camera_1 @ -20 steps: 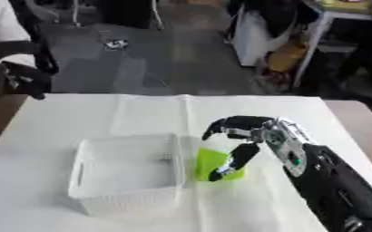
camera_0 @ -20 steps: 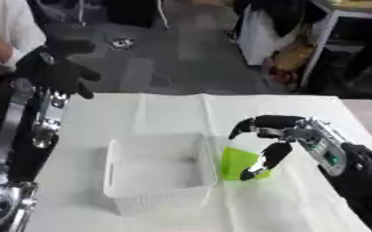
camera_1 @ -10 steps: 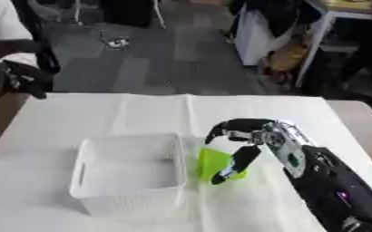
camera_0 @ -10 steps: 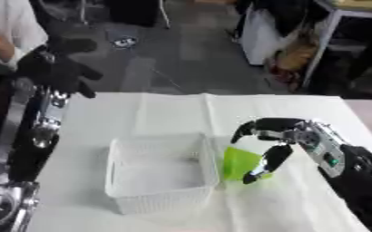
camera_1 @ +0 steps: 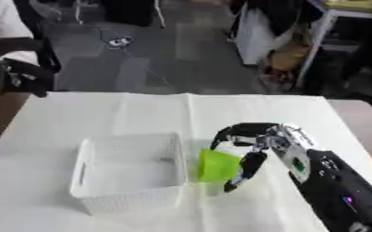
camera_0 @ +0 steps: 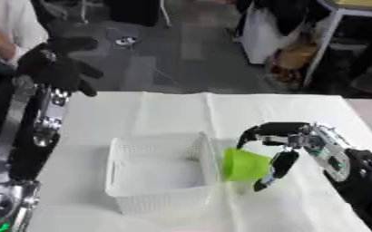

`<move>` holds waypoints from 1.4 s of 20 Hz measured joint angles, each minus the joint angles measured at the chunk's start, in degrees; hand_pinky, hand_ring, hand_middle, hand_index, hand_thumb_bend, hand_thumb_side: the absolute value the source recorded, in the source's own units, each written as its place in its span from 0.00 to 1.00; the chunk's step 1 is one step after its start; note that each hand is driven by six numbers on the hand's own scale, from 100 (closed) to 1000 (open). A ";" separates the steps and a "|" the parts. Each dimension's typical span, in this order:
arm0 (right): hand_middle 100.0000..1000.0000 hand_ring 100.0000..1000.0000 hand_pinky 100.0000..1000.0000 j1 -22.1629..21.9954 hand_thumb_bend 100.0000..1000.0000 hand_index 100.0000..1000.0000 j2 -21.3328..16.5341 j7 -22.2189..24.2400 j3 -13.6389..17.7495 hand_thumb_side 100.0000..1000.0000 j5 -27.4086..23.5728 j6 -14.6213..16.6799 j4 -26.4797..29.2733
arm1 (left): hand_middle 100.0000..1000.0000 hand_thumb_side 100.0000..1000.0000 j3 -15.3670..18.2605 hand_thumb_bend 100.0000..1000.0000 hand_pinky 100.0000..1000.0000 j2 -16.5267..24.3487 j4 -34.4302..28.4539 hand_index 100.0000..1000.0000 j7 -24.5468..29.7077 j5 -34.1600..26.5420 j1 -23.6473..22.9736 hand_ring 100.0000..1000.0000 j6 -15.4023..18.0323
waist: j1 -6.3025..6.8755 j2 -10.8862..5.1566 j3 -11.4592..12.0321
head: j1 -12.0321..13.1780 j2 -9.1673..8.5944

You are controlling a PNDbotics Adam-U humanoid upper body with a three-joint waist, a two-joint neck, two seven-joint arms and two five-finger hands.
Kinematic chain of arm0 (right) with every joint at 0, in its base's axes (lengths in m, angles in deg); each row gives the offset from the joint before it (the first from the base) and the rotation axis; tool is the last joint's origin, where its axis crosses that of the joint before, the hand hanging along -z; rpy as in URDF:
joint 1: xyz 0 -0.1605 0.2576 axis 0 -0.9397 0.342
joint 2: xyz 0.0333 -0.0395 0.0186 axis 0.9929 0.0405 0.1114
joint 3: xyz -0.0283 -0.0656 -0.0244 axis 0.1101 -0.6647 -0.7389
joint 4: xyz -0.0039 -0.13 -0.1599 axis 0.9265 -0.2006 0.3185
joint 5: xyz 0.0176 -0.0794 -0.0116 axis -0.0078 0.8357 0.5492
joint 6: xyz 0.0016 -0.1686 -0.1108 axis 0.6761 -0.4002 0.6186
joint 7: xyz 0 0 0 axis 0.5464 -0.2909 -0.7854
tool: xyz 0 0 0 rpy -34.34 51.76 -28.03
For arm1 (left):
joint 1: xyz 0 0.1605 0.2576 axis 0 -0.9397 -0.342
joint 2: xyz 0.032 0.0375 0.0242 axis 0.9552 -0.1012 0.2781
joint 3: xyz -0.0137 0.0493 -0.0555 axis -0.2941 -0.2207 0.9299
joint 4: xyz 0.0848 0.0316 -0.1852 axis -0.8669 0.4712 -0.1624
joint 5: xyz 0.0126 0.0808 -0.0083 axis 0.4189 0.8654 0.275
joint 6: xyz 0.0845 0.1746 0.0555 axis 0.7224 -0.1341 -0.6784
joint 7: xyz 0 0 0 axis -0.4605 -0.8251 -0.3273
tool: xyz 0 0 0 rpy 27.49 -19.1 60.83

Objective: Pick up objects on the table and place them in the box.

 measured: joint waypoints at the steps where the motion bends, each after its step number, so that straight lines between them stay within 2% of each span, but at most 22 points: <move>1: 0.83 0.92 0.95 0.00 0.78 0.86 0.00 0.09 0.00 0.33 0.07 0.11 0.01 | 0.73 0.98 0.00 0.16 0.41 0.00 0.00 0.82 0.03 0.00 0.01 0.54 0.03 | 0.00 0.01 0.07 | 0.00 0.00; 5: 0.80 0.89 0.92 -0.02 0.77 0.83 0.01 -0.40 0.02 0.36 0.33 0.29 0.02 | 0.73 0.98 -0.01 0.16 0.41 -0.14 0.00 0.82 0.08 -0.04 0.13 0.53 0.08 | 0.00 0.16 0.19 | 0.00 0.00; 14: 0.76 0.84 0.87 -0.53 0.75 0.80 -0.20 -5.41 0.82 0.36 2.34 -0.29 -0.35 | 0.73 0.98 -0.41 0.16 0.42 -1.96 0.00 0.82 0.53 -0.52 2.11 0.54 0.46 | -0.24 1.39 2.06 | -0.97 -1.03; 15: 0.73 0.78 0.77 -0.62 0.74 0.79 -0.23 -5.94 0.92 0.35 2.63 -0.30 -0.40 | 0.74 0.98 -0.43 0.16 0.42 -2.03 0.00 0.82 0.62 -0.52 2.23 0.54 0.53 | -0.33 1.50 2.21 | -0.97 -1.05; 17: 0.72 0.73 0.67 -0.89 0.74 0.79 -0.23 -6.91 0.98 0.33 3.28 -0.29 -0.72 | 0.74 0.98 -0.52 0.16 0.42 -2.05 0.00 0.82 0.77 -0.52 2.48 0.54 0.64 | -0.37 1.62 2.29 | -0.98 -1.08; 18: 0.72 0.73 0.68 -0.99 0.74 0.79 -0.23 -7.30 1.09 0.34 3.68 -0.32 -0.98 | 0.74 0.98 -0.59 0.16 0.42 -2.16 0.00 0.82 0.80 -0.52 2.50 0.54 0.66 | -0.37 1.66 2.32 | -0.99 -1.10; 23: 0.74 0.64 0.54 -1.31 0.72 0.80 -0.22 -8.50 1.30 0.33 5.62 -0.29 -2.17 | 0.74 0.98 -0.72 0.16 0.42 -2.48 0.00 0.82 0.96 -0.53 2.55 0.54 0.71 | -0.33 1.95 2.45 | -1.02 -1.50; 25: 0.75 0.58 0.43 -1.44 0.71 0.81 -0.22 -8.68 1.46 0.33 6.27 -0.43 -2.51 | 0.74 0.98 -0.72 0.16 0.42 -2.48 0.00 0.82 1.04 -0.57 2.55 0.54 0.68 | -0.25 1.95 2.45 | -1.03 -1.51; 28: 0.72 0.46 0.15 -1.45 0.69 0.80 -0.20 -8.91 1.67 0.33 6.75 -0.58 -2.84 | 0.74 0.98 -0.72 0.16 0.42 -2.48 0.00 0.82 1.07 -0.60 2.55 0.54 0.66 | -0.19 1.95 2.45 | -1.03 -1.51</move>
